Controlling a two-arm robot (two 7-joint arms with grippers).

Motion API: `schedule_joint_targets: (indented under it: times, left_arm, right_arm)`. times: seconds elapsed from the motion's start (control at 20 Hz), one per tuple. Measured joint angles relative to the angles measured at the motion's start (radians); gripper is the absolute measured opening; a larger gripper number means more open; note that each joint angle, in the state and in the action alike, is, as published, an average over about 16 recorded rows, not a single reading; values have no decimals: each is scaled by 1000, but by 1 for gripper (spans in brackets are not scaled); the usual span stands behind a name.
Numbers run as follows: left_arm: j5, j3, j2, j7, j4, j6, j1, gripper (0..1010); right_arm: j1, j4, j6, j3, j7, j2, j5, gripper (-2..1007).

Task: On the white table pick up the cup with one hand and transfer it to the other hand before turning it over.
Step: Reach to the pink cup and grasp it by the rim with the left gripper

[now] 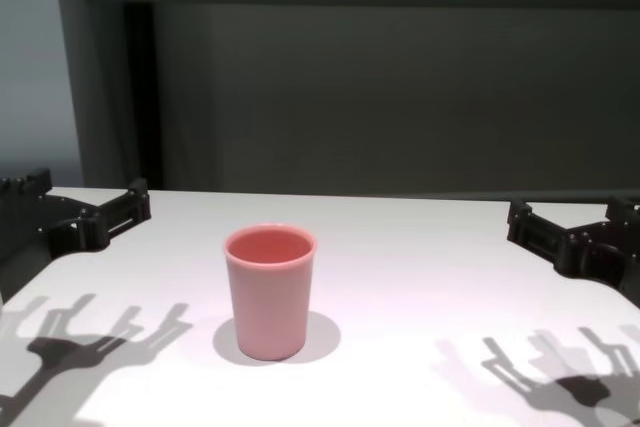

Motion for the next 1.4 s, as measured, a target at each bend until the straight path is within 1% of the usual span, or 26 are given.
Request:
schedule_joint_targets:
  times: [0.55, 0.75, 0.95, 1.1, 1.25, 1.4]
  left_arm:
    - [0, 0, 0, -2, -1, -1, 0, 1001]
    - [7, -2, 7, -6, -9, -3, 1, 1001]
    - [28, -7, 20, -11, -30, -4, 5, 1001]
    - [51, -9, 37, -25, -51, -4, 10, 1001]
    - [80, -7, 62, -51, -79, 2, 15, 1001]
    - [113, -2, 95, -84, -113, 15, 18, 1001]
  right_arm:
    - [0, 0, 0, 0, 0, 0, 0, 1002]
    - [0, 0, 0, 0, 0, 0, 0, 1002]
    - [0, 0, 0, 0, 0, 0, 0, 1002]
    - [0, 0, 0, 0, 0, 0, 0, 1002]
    - [0, 0, 0, 0, 0, 0, 0, 1002]
    - [0, 0, 0, 0, 0, 0, 0, 1002]
